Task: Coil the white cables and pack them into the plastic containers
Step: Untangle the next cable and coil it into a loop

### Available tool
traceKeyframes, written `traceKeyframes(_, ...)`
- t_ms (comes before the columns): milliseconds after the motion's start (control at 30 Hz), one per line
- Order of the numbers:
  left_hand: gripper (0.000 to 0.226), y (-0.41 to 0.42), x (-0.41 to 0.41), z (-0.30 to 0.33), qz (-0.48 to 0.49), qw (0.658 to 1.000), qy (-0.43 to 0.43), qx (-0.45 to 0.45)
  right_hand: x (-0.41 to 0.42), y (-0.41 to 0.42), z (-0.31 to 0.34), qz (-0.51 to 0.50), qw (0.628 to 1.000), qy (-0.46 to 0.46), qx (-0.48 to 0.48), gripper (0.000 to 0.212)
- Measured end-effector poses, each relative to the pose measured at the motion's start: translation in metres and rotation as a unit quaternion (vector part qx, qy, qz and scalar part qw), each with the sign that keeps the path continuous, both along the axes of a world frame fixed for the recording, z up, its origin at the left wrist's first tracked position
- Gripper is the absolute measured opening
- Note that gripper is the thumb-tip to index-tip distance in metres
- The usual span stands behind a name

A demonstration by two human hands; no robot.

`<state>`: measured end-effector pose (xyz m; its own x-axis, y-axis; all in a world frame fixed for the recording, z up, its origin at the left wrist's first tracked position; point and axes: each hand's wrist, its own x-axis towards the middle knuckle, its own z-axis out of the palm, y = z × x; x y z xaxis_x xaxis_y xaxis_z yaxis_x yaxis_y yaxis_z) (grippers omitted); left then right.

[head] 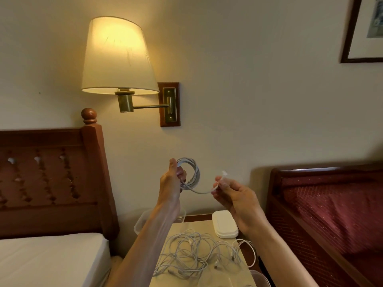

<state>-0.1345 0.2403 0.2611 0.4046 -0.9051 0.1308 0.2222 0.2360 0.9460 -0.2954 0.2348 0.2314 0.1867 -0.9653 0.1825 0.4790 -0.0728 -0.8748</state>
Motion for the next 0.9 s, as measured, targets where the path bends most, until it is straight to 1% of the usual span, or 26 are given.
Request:
traceKeyframes(33, 0.044, 0.0, -0.001, 0.0, -0.013, 1.0, -0.006, -0.008, -0.002, -0.005, 0.005, 0.007, 0.999, 0.033, 0.02, 0.017)
traceKeyframes(100, 0.042, 0.002, -0.003, -0.001, -0.036, 0.999, -0.011, -0.023, -0.005, -0.013, 0.013, 0.029, 0.996, 0.086, 0.027, 0.017)
traceKeyframes(233, 0.04, 0.006, -0.008, -0.001, -0.048, 0.998, -0.008, -0.032, -0.005, -0.02, 0.023, 0.048, 0.987, 0.153, -0.018, 0.015)
traceKeyframes(333, 0.038, 0.008, -0.011, -0.004, -0.048, 0.999, 0.006, -0.021, -0.004, -0.022, 0.028, 0.059, 0.982, 0.173, -0.045, 0.017)
traceKeyframes(467, 0.037, 0.011, -0.012, -0.004, -0.059, 0.997, 0.048, -0.02, -0.004, -0.023, 0.028, 0.075, 0.977, 0.193, -0.043, 0.019)
traceKeyframes(533, 0.039, 0.011, -0.013, -0.006, -0.062, 0.997, 0.035, -0.004, -0.001, -0.019, 0.03, 0.074, 0.973, 0.209, -0.058, 0.021)
traceKeyframes(633, 0.044, 0.01, -0.017, -0.016, -0.081, 0.997, -0.018, 0.003, 0.01, -0.014, 0.033, 0.04, 0.979, 0.189, -0.067, 0.025)
traceKeyframes(700, 0.052, 0.009, -0.018, -0.019, -0.07, 0.996, -0.048, 0.004, 0.018, -0.011, 0.031, 0.033, 0.989, 0.139, -0.039, 0.024)
traceKeyframes(767, 0.055, 0.007, -0.016, -0.016, -0.047, 0.997, -0.061, 0.001, 0.022, -0.007, 0.026, 0.053, 0.994, 0.096, -0.019, 0.028)
traceKeyframes(833, 0.051, 0.007, -0.012, -0.013, -0.025, 0.997, -0.073, 0.001, 0.024, -0.004, 0.022, 0.056, 0.993, 0.094, -0.041, 0.026)
traceKeyframes(900, 0.055, 0.008, -0.006, -0.013, -0.038, 0.995, -0.092, 0.017, 0.025, -0.003, 0.019, 0.02, 0.992, 0.098, -0.073, 0.026)
